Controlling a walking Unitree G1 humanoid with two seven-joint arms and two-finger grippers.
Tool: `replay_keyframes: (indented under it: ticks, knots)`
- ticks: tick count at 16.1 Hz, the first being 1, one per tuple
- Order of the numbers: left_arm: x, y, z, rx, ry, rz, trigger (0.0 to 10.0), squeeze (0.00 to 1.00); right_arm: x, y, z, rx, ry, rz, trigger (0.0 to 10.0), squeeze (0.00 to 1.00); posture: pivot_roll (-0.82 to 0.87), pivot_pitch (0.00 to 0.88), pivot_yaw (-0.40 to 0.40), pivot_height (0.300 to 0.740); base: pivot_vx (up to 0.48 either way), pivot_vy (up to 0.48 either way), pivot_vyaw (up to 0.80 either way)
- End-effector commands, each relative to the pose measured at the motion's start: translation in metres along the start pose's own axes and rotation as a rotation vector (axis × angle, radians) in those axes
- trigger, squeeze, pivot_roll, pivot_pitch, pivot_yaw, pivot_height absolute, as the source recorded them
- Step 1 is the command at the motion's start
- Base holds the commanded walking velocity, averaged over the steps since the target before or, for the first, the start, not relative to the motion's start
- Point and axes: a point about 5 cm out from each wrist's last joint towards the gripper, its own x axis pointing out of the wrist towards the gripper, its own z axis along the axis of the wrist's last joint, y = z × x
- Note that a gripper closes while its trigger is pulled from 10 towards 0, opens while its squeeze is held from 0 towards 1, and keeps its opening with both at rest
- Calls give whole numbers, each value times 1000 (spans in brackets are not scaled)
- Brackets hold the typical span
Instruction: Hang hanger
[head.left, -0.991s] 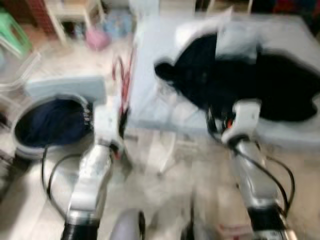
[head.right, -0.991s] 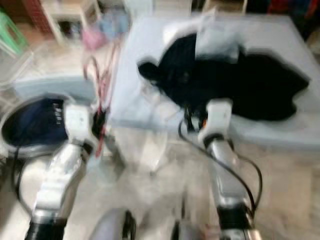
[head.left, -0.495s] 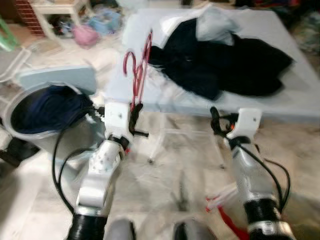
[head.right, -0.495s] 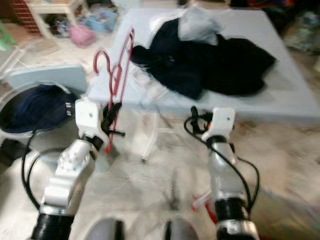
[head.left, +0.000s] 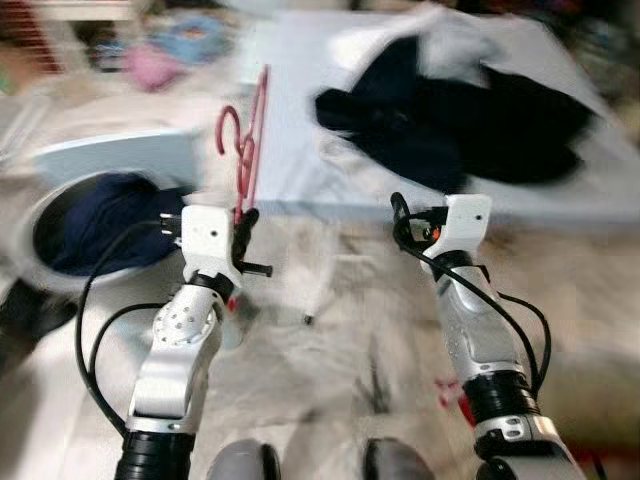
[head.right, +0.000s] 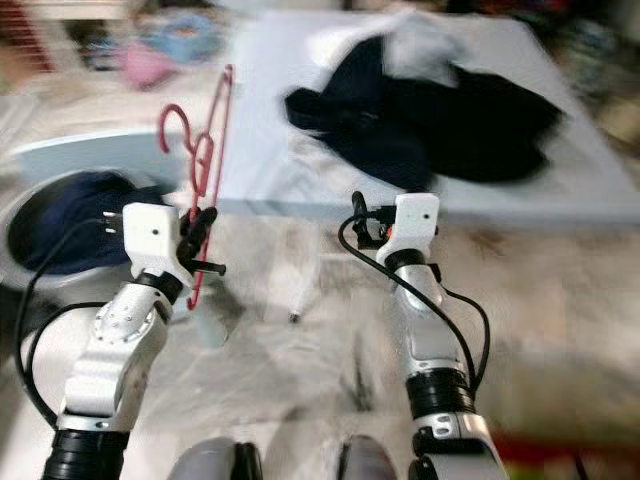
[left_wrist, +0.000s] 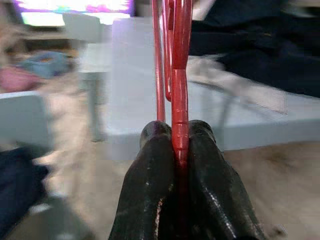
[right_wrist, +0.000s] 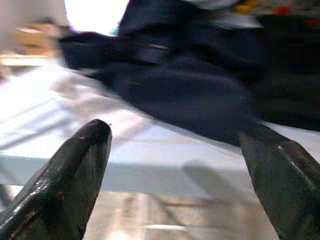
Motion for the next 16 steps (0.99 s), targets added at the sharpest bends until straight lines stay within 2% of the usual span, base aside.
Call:
replay_keyframes:
  ticks: [1,11,13,14,15,16]
  knots:
    - [-1,-7,1,1,-3,-31,10000,0,2,-4,1,-1,-5,-14,10000,0,29,126,-11,740,0,480,0]
    - [-2,-8,-5,23,36,-58,10000,0,3,-13,3,-48,-16,-2,10000,0,22,116,-15,740,0,480,0]
    - [-10,-4,-16,83,92,-115,10000,0,3,-21,7,-130,-22,52,10000,0,23,119,-11,740,0,0,0]
    - [-16,0,-26,99,180,-203,10000,0,3,-32,8,-193,7,133,10000,0,23,119,-11,740,0,0,0]
    - [-18,1,-28,101,196,-234,10000,0,2,-35,9,-212,16,157,10000,0,23,119,-11,740,0,0,0]
    - [-21,3,-31,158,228,-308,10000,0,0,-41,8,-256,56,232,10000,0,23,119,-11,740,0,0,0]
